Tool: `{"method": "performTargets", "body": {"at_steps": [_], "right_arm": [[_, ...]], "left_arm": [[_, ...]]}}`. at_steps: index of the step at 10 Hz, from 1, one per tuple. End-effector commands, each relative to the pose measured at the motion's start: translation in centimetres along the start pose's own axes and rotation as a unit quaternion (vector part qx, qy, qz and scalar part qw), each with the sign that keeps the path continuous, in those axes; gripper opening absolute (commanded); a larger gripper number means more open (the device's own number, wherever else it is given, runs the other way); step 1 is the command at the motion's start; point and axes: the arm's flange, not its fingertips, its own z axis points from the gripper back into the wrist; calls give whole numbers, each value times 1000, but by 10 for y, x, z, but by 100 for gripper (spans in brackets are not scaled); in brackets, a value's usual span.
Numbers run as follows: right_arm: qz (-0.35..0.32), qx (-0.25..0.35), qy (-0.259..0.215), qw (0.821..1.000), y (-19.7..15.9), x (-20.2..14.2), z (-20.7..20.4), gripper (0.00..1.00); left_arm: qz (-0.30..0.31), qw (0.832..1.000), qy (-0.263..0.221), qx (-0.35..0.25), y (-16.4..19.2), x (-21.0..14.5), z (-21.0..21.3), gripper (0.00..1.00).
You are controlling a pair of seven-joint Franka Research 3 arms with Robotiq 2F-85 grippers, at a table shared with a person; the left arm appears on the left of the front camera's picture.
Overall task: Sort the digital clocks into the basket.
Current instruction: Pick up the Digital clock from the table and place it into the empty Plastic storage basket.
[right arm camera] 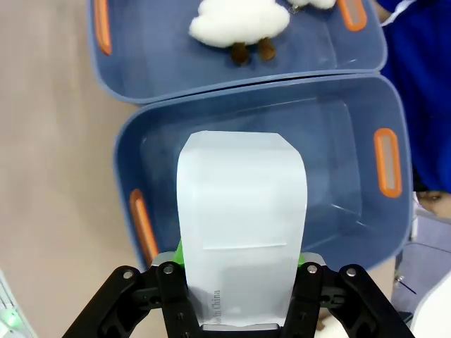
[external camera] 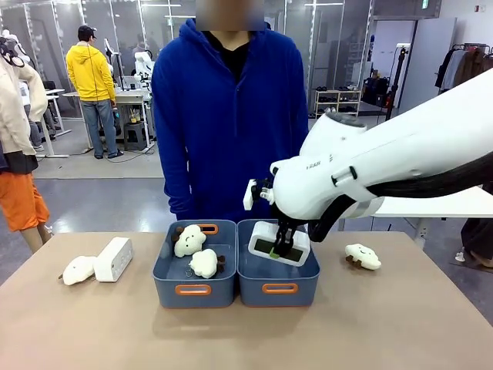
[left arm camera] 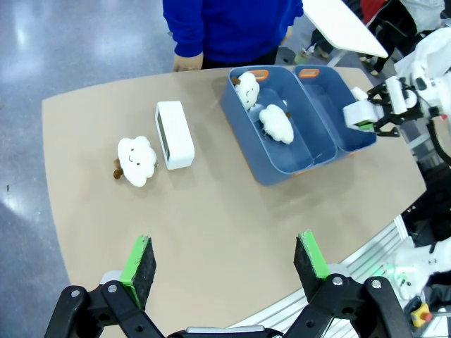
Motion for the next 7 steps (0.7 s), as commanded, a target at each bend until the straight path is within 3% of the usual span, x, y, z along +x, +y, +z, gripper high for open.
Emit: {"method": "performTargets", "body": {"at_steps": [1,2,3,5,7], "right_arm": [[-5,8,20,1000,-15,9,-26,0],[0,29,32,999,-13,10,-41,0],[9,42,46,998,-9,11,-52,53],[22,47,59,997,-14,7,-65,66],[22,56,52,997,-15,9,-58,87]], "left_arm": [[-8,1000,7,4,0,-1,1,100],[-8,1000,7,4,0,-1,1,100],[-8,1000,7,4,0,-1,1,100],[-8,1000,7,4,0,-1,1,100],[-8,1000,7,4,0,-1,1,100]]}}
